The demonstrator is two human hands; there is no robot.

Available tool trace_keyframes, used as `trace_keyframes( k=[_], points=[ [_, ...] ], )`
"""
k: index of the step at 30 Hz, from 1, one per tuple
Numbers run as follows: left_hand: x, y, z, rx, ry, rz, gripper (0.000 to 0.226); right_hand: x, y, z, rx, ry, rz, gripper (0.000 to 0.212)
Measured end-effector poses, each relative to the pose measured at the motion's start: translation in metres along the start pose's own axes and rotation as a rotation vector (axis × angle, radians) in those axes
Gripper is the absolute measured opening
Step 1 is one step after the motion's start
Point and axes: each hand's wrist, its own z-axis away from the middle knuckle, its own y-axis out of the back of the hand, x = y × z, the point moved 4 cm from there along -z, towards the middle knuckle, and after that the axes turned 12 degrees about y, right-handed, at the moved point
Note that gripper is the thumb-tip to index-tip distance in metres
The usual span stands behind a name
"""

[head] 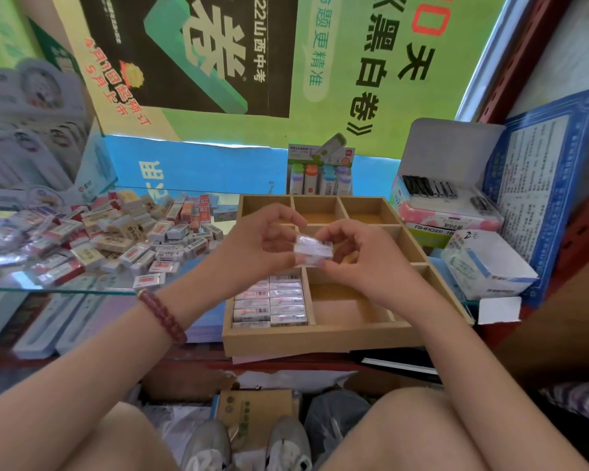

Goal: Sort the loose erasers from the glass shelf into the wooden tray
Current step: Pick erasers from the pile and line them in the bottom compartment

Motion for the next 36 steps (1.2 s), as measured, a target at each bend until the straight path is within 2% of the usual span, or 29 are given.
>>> trace_keyframes(
  k=[3, 6, 14, 18, 22, 24, 27, 30, 33, 34, 36],
  points=[
    [-0.006, -0.003, 0.001, -0.01, 0.01, -0.156, 0.041, 0.011, 0.007, 0.008, -0.139, -0.088, 0.174, 0.03],
    [-0.006, 0.004, 0.001, 0.024, 0.004, -0.136, 0.035, 0.022, 0.007, 0.012, -0.198, -0.152, 0.294, 0.031],
    [-0.008, 0.009, 0.0, 0.04, -0.006, -0.144, 0.027, 0.015, -0.01, 0.006, -0.264, -0.019, 0.608, 0.032],
    [-0.01, 0.014, 0.0, 0.057, 0.007, -0.163, 0.024, 0.015, -0.011, 0.005, -0.265, -0.02, 0.558, 0.049],
    [-0.016, 0.025, 0.0, 0.069, 0.035, -0.17, 0.02, 0.018, -0.008, 0.006, -0.261, -0.067, 0.477, 0.056],
    [-0.019, 0.032, 0.002, 0.087, 0.045, -0.178, 0.018, 0.017, -0.008, 0.006, -0.238, -0.074, 0.416, 0.054],
    [-0.032, 0.049, 0.0, 0.144, 0.095, -0.195, 0.014, 0.01, -0.007, 0.005, -0.132, -0.054, 0.295, 0.035],
    [-0.057, 0.085, -0.009, 0.361, 0.167, -0.221, 0.015, -0.007, -0.014, -0.001, -0.045, 0.021, 0.22, 0.013],
    [-0.075, 0.126, -0.014, 0.704, 0.166, -0.3, 0.01, -0.027, -0.028, -0.007, -0.03, 0.075, 0.184, 0.013],
    [-0.08, 0.133, -0.017, 0.747, 0.158, -0.342, 0.012, -0.031, -0.033, -0.01, -0.032, 0.088, 0.174, 0.013],
    [-0.088, 0.136, -0.03, 0.673, 0.119, -0.427, 0.011, -0.039, -0.043, -0.015, -0.052, 0.106, 0.149, 0.011]
  ],
)
